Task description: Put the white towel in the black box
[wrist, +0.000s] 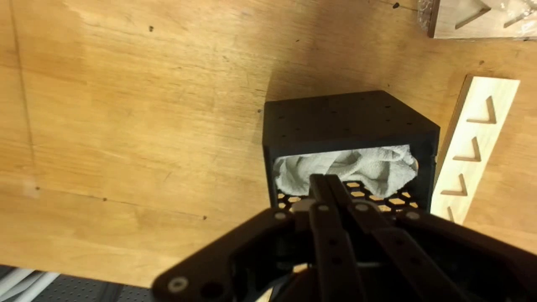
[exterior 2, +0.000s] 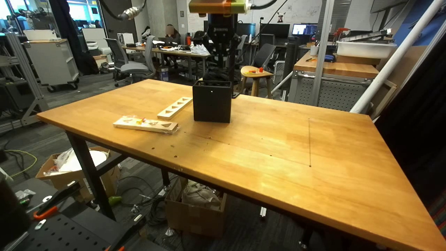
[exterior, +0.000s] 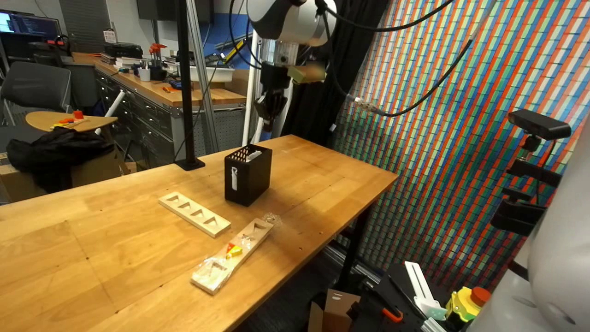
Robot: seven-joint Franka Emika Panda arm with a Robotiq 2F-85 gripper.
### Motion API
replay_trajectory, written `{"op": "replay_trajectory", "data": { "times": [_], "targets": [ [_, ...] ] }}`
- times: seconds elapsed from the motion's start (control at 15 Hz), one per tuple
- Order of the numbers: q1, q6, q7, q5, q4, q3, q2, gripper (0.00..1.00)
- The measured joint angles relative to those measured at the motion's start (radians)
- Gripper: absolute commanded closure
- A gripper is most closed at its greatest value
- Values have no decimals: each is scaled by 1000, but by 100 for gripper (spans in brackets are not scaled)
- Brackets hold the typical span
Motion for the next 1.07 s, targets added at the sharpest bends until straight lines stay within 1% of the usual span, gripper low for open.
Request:
{"op": "replay_trajectory", "data": {
  "times": [0.07,0.13,0.2,0.33,0.4,1.07],
  "targets": [
    [-3,-12,-6,0,4,-11,-26,68],
    [-6,-22,-14,0,9,-23,-48,65],
    [-10,-32,-20,0,14,-34,-66,82],
    [-16,-49,-30,0,24,-53,-90,67],
    [-18,-52,-34,0,25,-57,-96,65],
    [-19,-57,-35,0,25,-58,-95,65]
  ]
}}
